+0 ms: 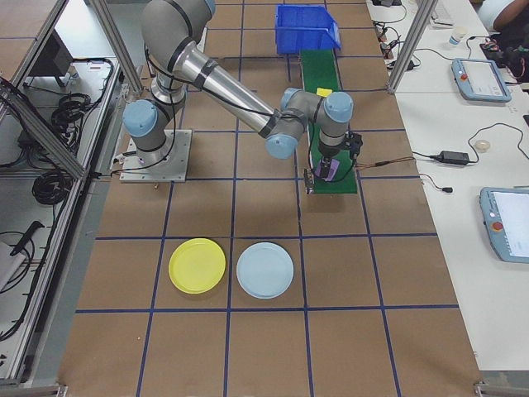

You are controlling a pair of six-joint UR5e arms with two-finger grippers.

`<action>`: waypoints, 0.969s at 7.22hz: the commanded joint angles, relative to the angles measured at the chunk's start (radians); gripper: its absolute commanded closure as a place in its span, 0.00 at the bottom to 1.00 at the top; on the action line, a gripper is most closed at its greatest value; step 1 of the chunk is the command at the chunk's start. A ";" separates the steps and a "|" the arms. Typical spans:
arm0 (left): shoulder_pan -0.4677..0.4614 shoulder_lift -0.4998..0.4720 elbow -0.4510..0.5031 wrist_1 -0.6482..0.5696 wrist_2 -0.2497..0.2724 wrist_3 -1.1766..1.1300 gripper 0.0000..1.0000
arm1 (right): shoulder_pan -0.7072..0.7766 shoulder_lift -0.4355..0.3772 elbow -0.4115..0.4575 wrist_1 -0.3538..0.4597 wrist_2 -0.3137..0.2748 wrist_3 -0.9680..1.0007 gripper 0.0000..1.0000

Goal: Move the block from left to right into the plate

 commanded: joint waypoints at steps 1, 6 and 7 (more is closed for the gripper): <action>0.002 0.000 0.000 0.011 -0.002 0.003 0.00 | -0.054 0.000 0.008 -0.001 -0.001 -0.058 0.64; 0.002 0.000 0.000 0.016 -0.004 -0.006 0.00 | -0.351 -0.026 -0.018 0.015 -0.035 -0.563 0.82; 0.000 0.000 -0.003 0.016 -0.004 -0.007 0.00 | -0.454 -0.024 0.003 0.037 -0.034 -0.703 0.82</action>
